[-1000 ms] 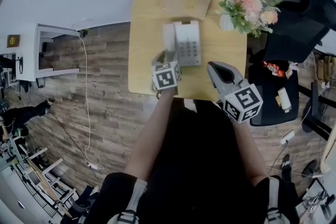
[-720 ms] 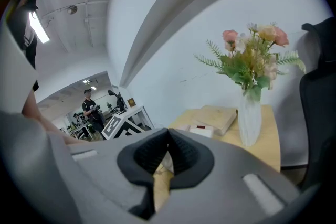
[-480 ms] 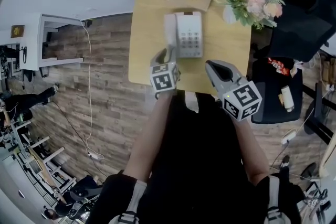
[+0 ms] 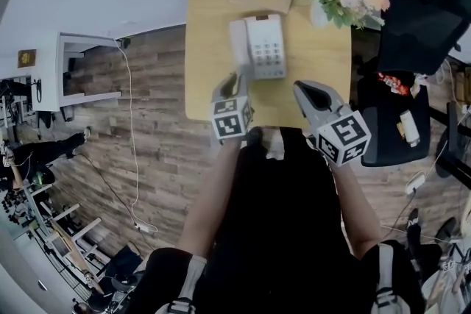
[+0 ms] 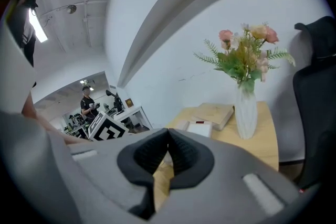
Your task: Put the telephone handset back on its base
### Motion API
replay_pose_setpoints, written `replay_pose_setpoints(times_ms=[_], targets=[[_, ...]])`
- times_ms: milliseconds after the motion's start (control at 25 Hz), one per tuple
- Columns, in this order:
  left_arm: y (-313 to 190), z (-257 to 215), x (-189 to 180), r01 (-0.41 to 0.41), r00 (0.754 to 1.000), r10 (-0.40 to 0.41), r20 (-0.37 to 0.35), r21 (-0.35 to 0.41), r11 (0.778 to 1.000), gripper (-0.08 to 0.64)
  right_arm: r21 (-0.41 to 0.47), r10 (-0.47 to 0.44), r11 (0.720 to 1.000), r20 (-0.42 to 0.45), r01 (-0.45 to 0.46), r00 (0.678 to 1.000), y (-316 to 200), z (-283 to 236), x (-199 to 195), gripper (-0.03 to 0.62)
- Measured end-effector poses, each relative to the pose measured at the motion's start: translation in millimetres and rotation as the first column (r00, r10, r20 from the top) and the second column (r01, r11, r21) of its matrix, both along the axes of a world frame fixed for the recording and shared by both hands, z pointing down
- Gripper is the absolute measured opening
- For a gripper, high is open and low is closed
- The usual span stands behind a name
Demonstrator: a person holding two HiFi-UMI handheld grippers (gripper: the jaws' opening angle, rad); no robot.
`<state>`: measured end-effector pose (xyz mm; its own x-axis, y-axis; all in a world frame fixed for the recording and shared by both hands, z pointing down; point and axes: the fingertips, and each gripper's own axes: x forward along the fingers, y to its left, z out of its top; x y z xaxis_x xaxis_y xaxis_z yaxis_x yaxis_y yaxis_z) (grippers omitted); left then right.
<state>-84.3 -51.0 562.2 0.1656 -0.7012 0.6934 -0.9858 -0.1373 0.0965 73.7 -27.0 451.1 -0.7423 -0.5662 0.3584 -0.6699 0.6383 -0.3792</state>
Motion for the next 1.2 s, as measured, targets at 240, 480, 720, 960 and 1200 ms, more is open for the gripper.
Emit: replay_pose_setpoints(times_ms=[240, 480, 720, 960, 1200], targets=[[8, -22, -7, -0.08, 0.997, 0.081, -0.008, 0.048, 0.996, 0.049, 0.015, 0.079, 0.997, -0.018, -0.079, 0.997, 14, -13, -10, 0.003], [20, -51, -14, -0.145, 0.988, 0.15, -0.034, 0.126, 0.981, 0.032, 0.028, 0.129, 0.991, -0.058, -0.128, 0.99, 39, -18, -21, 0.003], [43, -74, -26, -0.198, 0.976, 0.21, -0.05, 0.18, 0.963, 0.018, 0.027, 0.167, 0.986, -0.082, -0.165, 0.983, 70, -20, -36, 0.003], [72, -95, -40, -0.235, 0.965, 0.255, -0.059, 0.234, 0.943, 0.011, 0.058, 0.195, 0.98, -0.098, -0.19, 0.976, 101, -30, -54, 0.003], [101, -120, -46, -0.277, 0.946, 0.313, -0.086, 0.289, 0.916, 0.011, 0.109, 0.237, 0.968, -0.106, -0.226, 0.966, 128, -46, -64, 0.003]])
